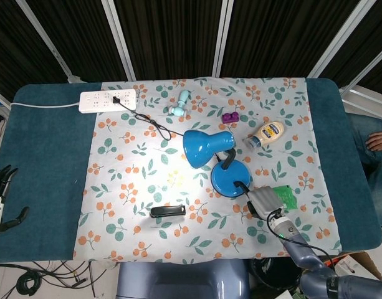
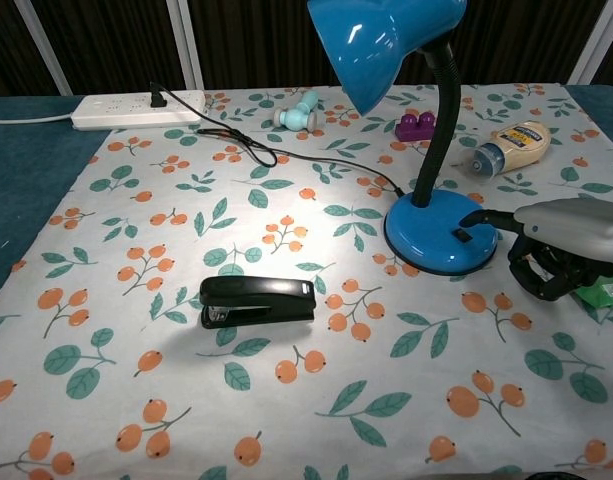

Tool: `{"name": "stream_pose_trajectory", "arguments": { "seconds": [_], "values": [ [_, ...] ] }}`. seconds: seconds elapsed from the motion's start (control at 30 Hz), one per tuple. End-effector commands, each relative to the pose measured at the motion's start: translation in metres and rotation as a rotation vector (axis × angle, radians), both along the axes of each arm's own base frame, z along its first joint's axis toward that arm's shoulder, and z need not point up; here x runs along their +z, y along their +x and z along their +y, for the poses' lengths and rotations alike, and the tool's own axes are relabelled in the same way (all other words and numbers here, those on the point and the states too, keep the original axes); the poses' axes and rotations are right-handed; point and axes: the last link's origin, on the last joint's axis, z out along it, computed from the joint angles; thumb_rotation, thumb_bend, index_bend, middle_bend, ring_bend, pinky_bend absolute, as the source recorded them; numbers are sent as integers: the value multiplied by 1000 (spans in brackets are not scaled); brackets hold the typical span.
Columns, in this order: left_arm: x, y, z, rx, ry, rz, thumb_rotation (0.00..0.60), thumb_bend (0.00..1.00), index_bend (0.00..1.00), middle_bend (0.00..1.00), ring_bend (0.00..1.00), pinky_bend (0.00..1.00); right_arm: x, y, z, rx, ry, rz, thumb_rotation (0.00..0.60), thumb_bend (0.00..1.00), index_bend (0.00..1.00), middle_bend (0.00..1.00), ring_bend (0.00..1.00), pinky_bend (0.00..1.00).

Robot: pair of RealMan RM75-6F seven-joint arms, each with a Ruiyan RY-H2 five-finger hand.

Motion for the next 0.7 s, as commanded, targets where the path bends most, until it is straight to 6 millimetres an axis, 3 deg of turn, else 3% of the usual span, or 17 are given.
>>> {"name": "stream_pose_trajectory", "arguments": {
  "seconds": [0.03, 0.7],
  "values": [
    [0, 0, 0, -1, 0, 0, 600, 301, 0, 0, 0, 68, -1, 0, 0, 1, 3, 2, 600, 619, 64, 699, 751, 721],
    [0, 0, 0, 0, -1, 0, 600, 302, 0, 0, 0, 68, -4, -3, 1, -9, 17, 16, 600, 619, 64, 699, 751, 720]
  ]
}}
